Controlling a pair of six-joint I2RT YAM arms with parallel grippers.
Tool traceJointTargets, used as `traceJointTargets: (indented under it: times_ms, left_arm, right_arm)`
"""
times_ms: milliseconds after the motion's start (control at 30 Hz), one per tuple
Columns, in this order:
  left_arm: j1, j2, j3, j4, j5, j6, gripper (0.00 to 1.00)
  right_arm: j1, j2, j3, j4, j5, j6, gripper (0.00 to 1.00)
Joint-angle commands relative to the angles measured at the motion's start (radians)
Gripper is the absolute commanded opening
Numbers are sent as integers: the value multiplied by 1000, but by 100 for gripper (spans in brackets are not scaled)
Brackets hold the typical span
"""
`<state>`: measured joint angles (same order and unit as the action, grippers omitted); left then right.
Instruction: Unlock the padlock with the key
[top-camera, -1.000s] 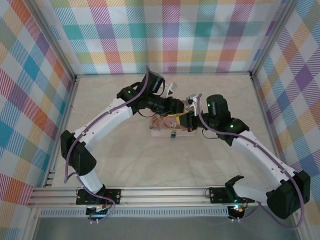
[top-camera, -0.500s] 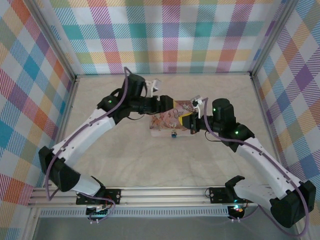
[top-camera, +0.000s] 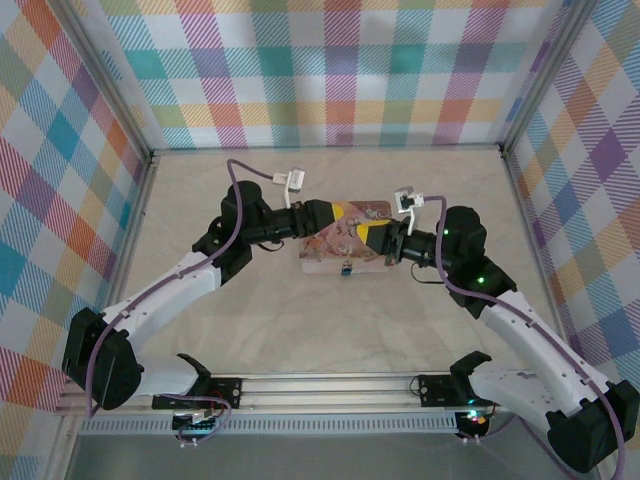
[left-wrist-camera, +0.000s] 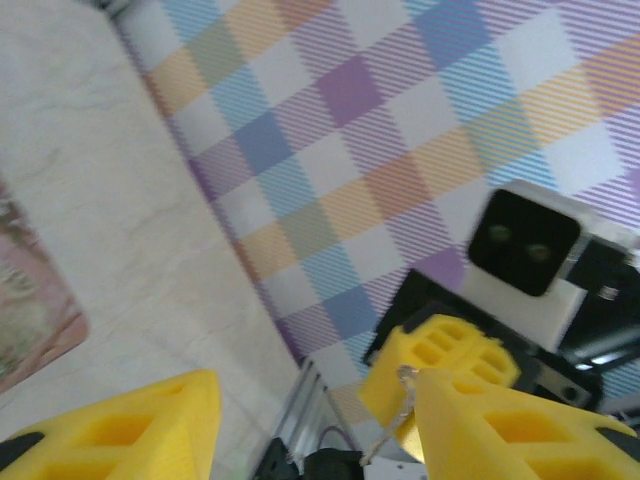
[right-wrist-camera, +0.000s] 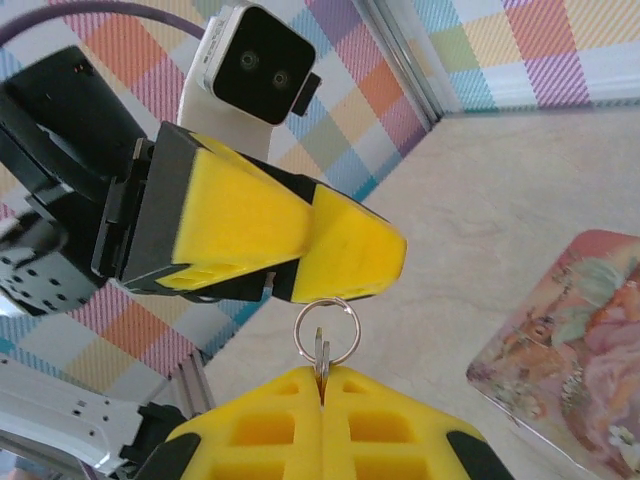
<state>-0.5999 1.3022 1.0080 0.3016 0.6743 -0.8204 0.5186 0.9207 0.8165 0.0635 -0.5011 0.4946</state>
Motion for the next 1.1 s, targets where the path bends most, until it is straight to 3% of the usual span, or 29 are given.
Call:
traceJointTargets:
  times_ms: [0, 200, 433, 533, 600, 633, 700, 933, 1067]
  left_arm:
    - [-13, -26, -8, 207, 87, -23, 52]
    - [-47, -7, 26, 197, 142, 13, 41]
    - [-56, -21, 38, 128, 135, 61, 33]
    - [-57, -27, 37, 122, 135, 67, 25]
    - [-57, -30, 39, 98, 129, 82, 27]
    - [-57, -30, 41, 81, 121, 91, 36]
    - [-57, -30, 40, 78, 119, 96, 38]
    - [-57, -39, 38, 97, 123, 89, 23]
    - [-56, -48, 38, 98, 117, 88, 21]
  right_arm:
    - [4, -13, -17, 116, -41, 77, 0]
    - [4, -13, -21, 173, -46, 127, 0]
    - [4, -14, -19, 201, -49, 150, 0]
    - [4, -13, -21, 206, -49, 155, 0]
    - [4, -13, -26, 222, -51, 165, 0]
    - [4, -13, -30, 230, -54, 171, 0]
    - [4, -13, -32, 238, -55, 176, 0]
    - [3, -13, -34, 229, -55, 171, 0]
    - [4, -15, -43, 229, -58, 170, 0]
